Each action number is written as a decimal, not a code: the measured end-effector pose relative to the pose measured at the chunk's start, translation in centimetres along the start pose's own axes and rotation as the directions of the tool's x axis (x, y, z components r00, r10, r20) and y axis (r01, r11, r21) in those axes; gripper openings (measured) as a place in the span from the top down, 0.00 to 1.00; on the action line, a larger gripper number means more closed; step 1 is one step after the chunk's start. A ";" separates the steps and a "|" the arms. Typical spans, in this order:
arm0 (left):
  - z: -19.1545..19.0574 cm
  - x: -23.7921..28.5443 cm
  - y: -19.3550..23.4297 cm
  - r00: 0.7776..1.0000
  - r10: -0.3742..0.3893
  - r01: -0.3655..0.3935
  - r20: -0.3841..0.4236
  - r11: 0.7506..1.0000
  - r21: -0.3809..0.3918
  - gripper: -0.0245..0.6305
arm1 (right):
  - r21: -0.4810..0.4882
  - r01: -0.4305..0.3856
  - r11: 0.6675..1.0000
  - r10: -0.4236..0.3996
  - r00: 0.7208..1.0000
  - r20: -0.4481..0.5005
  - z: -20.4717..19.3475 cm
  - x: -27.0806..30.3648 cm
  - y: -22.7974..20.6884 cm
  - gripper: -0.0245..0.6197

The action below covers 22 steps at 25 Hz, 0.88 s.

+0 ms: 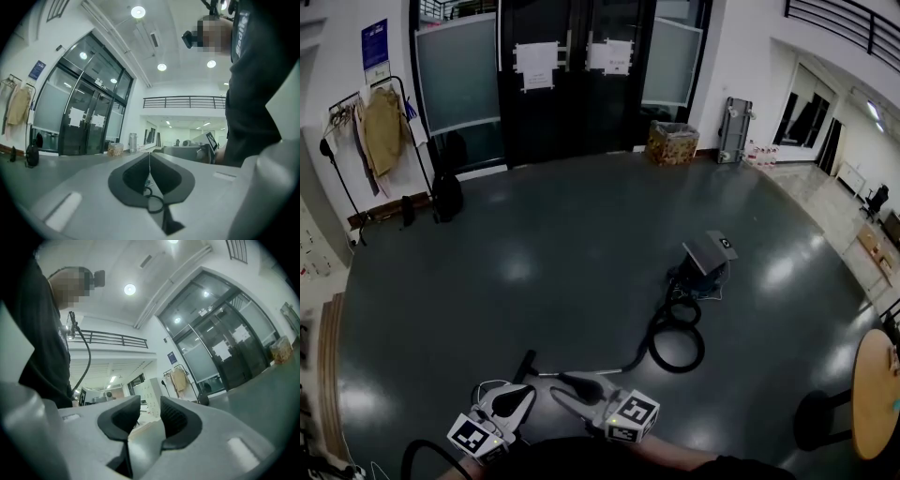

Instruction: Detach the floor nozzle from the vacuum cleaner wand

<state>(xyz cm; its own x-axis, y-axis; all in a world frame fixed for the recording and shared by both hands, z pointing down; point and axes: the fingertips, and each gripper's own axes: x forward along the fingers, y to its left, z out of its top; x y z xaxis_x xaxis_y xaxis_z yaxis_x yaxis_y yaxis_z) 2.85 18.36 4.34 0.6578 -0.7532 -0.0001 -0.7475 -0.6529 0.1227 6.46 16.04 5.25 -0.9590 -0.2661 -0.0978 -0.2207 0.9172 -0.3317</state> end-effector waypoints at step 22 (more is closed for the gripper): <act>-1.2 -2.5 1.4 0.995 -0.091 0.091 -0.037 0.996 -0.005 0.96 | -0.045 0.024 0.999 -0.026 0.999 -0.041 -1.3 3.4 2.2 0.96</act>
<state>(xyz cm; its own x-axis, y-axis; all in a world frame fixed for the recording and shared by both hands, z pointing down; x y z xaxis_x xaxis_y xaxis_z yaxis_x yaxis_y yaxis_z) 0.26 19.47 5.72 0.7259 -0.6874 0.0253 -0.6844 -0.7180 0.1271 2.47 17.50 5.37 -0.9594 -0.2773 -0.0512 -0.2512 0.9230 -0.2916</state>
